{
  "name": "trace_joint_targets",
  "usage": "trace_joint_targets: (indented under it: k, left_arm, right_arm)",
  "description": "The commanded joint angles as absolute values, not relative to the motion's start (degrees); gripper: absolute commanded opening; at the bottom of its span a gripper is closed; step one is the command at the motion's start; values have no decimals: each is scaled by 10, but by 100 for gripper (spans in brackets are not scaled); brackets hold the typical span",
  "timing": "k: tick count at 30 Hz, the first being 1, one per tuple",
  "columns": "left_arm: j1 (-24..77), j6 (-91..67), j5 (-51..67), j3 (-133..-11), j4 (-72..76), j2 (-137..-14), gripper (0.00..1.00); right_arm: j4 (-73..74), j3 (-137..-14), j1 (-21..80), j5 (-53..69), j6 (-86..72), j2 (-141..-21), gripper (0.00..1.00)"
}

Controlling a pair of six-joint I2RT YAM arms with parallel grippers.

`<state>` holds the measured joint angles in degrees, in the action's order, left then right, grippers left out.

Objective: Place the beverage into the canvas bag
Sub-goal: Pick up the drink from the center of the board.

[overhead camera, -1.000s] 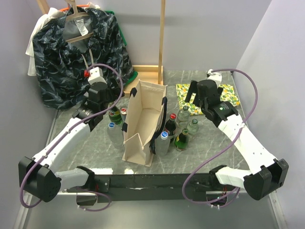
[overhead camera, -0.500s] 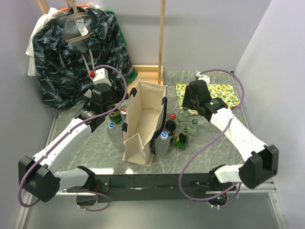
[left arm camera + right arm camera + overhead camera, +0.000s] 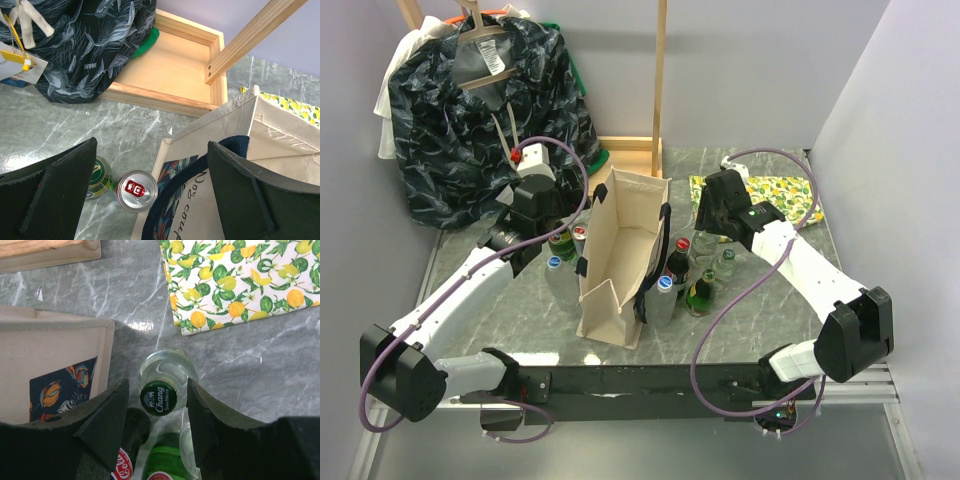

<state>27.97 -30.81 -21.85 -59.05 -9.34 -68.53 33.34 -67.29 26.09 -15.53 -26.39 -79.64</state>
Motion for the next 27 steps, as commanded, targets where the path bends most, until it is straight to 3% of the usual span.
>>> trace_joint_targets:
  k: [1, 18, 25, 27]
  left_arm:
    - [283, -301, -214, -608, -81, -688, 96]
    - [286, -300, -223, -606, -83, -693, 96]
    - [286, -300, -225, -606, -83, -695, 96]
    - [287, -300, -226, -607, -83, -693, 96]
  right_arm:
    - [339, -681, 268, -159, -277, -795, 57]
    - [352, -686, 269, -170, -289, -826, 49]
    - [359, -689, 269, -170, -291, -831, 40]
    - [359, -689, 270, -171, -290, -831, 32]
